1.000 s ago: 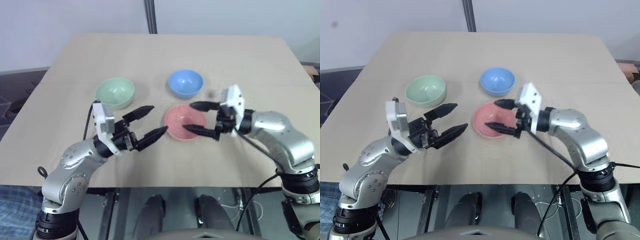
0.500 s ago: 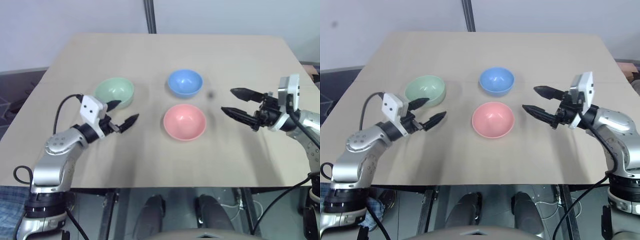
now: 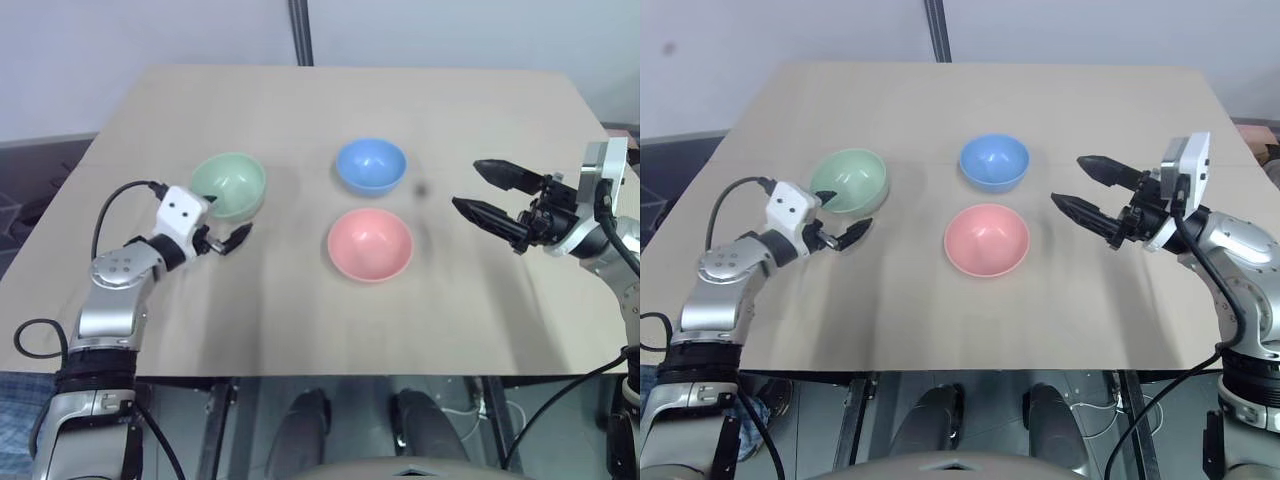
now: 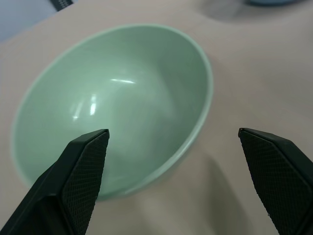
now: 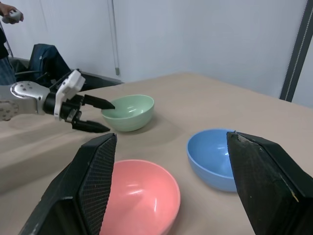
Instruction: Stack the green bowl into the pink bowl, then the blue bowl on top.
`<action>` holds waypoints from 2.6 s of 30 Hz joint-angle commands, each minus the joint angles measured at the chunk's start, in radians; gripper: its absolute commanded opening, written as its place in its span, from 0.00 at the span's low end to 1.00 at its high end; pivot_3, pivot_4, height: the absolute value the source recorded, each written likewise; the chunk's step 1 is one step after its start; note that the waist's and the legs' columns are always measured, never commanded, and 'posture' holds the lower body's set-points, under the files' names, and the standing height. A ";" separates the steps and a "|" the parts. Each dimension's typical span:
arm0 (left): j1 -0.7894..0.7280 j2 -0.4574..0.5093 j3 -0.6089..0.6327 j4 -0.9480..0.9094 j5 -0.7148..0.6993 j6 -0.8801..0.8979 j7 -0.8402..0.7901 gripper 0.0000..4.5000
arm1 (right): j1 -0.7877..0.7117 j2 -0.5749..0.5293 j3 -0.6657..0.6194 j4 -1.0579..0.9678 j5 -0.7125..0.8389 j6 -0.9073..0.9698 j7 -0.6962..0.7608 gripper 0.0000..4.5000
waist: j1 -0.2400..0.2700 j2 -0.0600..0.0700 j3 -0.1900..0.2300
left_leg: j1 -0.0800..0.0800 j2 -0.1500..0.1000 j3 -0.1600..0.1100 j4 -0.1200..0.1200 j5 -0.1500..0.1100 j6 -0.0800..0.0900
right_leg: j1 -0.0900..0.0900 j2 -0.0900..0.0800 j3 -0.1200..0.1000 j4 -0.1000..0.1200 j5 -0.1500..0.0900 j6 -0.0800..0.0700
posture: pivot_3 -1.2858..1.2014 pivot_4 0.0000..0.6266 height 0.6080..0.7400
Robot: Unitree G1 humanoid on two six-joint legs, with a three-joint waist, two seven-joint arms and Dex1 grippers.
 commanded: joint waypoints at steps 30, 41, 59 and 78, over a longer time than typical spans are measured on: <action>-0.137 0.008 -0.047 0.077 0.065 -0.152 -0.098 0.01 | -0.008 -0.010 0.010 -0.021 0.015 -0.080 -0.012 0.85 | 0.001 0.001 -0.001 | 0.001 0.000 0.000 0.001 0.000 0.000 | 0.000 0.000 0.000 0.001 0.000 0.000 | 0.52 0.24 1.00; -0.267 -0.045 -0.154 -0.245 -0.194 -0.137 -0.493 0.01 | -0.004 -0.010 0.022 -0.023 0.016 -0.088 -0.014 0.85 | -0.004 0.000 0.000 | -0.001 0.000 0.000 0.001 0.000 0.000 | 0.000 0.000 0.000 0.000 0.000 0.000 | 0.52 0.24 1.00; -0.294 -0.032 -0.274 -0.230 -0.172 -0.279 -0.778 0.35 | 0.021 -0.018 0.013 -0.040 0.014 -0.094 -0.024 0.85 | -0.003 0.000 0.000 | 0.000 0.000 0.001 0.001 0.000 0.000 | 0.000 0.001 0.000 0.001 0.000 0.000 | 0.52 0.24 1.00; -0.256 -0.009 0.138 -0.165 -0.548 0.377 -0.351 0.68 | -0.085 -0.042 0.160 0.143 -0.194 -0.166 -0.014 0.85 | -0.005 0.000 0.000 | -0.001 0.000 -0.001 0.004 0.000 0.000 | 0.000 0.001 0.000 0.002 0.000 0.000 | 0.52 0.24 1.00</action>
